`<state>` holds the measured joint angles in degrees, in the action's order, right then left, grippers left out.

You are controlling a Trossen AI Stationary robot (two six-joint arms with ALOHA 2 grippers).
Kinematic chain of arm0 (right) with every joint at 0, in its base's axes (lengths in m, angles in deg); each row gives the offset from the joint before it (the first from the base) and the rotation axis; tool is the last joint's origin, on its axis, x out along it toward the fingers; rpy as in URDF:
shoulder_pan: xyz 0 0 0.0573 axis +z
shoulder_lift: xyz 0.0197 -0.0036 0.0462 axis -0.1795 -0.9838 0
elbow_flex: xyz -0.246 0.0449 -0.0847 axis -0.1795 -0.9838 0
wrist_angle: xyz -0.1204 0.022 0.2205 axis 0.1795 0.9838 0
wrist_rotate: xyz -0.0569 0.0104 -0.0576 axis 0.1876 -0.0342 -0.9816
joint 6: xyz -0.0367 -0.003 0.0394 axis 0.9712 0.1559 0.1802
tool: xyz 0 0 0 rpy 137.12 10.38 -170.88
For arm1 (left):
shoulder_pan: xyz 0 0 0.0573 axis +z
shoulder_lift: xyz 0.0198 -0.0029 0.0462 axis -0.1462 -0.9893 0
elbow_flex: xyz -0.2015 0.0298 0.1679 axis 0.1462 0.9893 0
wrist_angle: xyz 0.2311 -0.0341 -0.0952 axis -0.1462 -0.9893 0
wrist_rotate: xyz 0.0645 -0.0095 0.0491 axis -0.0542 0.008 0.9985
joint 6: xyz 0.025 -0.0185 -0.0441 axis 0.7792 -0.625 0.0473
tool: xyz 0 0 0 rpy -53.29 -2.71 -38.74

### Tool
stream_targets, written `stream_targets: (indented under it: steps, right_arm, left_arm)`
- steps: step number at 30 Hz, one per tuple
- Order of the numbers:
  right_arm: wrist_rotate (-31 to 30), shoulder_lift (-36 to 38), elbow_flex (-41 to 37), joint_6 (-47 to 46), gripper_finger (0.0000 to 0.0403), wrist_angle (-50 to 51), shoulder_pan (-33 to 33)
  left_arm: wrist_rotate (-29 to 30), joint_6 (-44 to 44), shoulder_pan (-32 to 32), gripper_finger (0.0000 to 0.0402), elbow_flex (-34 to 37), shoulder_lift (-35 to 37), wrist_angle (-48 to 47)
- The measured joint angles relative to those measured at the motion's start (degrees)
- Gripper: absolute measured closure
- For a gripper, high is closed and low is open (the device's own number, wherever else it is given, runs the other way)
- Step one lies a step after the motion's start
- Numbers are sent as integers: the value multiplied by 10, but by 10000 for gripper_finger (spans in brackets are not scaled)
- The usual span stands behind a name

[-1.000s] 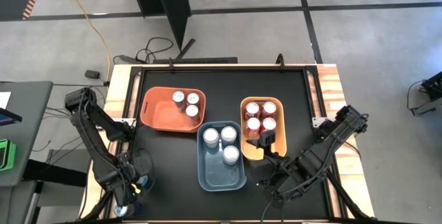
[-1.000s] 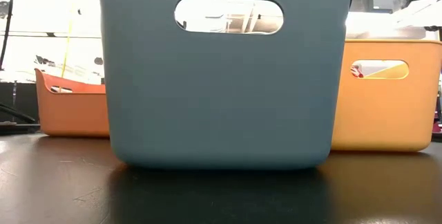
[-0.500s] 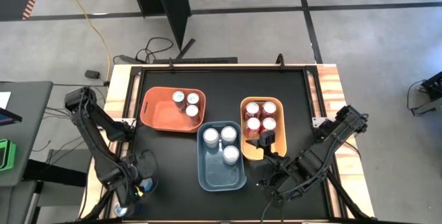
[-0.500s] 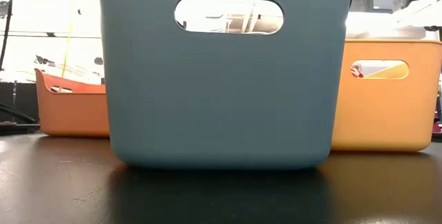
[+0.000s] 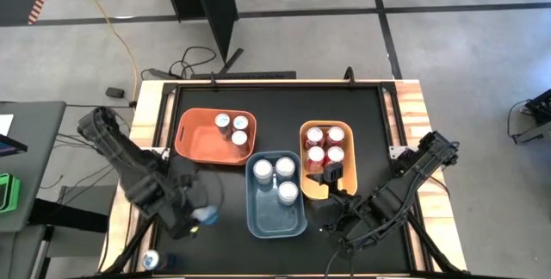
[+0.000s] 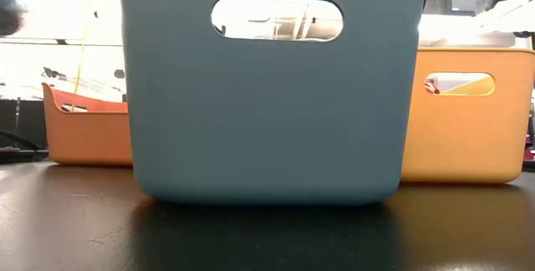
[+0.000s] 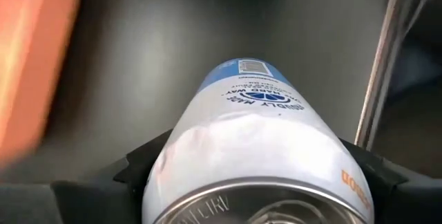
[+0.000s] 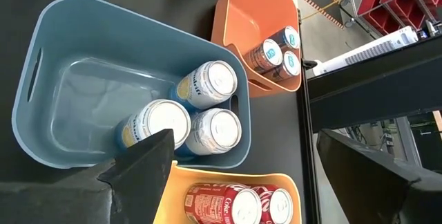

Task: Sort soda cans
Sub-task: Put the blue-white soda can into the blue bin

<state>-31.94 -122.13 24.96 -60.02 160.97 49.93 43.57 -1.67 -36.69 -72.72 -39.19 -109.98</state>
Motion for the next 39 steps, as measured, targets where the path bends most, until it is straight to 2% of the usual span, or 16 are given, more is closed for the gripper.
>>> stream_targets:
  steps: [6, 10, 16, 20, 27, 32, 39]
  right_arm:
    - [0, 0, 0, 0, 31, 0, 0]
    - [0, 0, 0, 0, 31, 1, 0]
    - [0, 0, 0, 0, 31, 10, 0]
    - [0, 0, 0, -1, 31, 9, 0]
    - [1, 0, 0, -5, 31, 10, 1]
    - [2, 0, 0, -6, 31, 10, 3]
    - [4, 0, 0, -6, 31, 11, 3]
  left_arm:
    - [9, 175, 119, 111, -75, -12, 35]
    - [-29, 295, 181, 111, -109, -42, 93]
    - [-86, 410, 240, 111, -165, -124, 86]
    - [-104, 474, 266, 111, -200, -178, 81]
    - [-106, 550, 294, 111, -245, -248, 61]
    - [-105, 565, 301, 111, -246, -275, 54]
    - [-73, 579, 305, 111, -246, -312, 57]
